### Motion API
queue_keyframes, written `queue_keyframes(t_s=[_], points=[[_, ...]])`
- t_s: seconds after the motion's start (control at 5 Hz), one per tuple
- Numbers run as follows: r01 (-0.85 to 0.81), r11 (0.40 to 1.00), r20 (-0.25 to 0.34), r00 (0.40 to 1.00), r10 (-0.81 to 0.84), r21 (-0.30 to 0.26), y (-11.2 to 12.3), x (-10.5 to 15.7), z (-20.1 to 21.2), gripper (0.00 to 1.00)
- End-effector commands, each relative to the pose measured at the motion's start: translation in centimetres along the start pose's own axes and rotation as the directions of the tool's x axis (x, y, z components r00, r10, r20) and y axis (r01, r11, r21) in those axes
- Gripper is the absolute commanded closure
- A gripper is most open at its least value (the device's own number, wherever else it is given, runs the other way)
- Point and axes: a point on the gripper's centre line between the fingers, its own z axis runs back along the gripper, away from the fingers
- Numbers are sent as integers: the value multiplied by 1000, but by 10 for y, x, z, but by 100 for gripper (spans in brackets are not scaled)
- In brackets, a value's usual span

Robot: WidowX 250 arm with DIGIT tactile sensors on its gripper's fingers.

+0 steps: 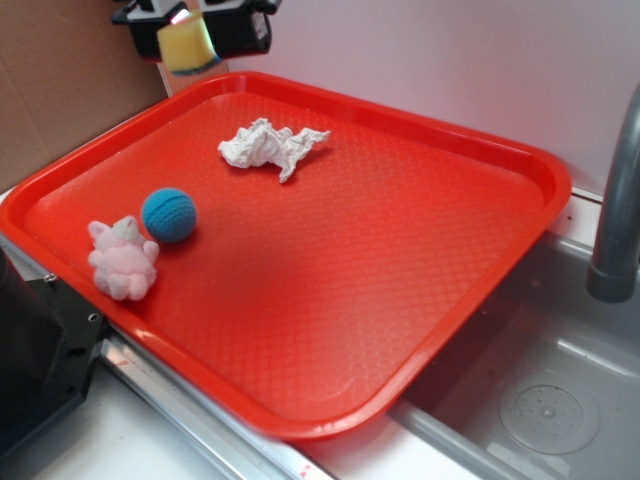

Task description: Grab the green sponge.

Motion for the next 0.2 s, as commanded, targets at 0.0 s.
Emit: queue_keyframes(t_s=[0.0], points=[[34,999,-4,999,-34,-3,15,7,17,100]])
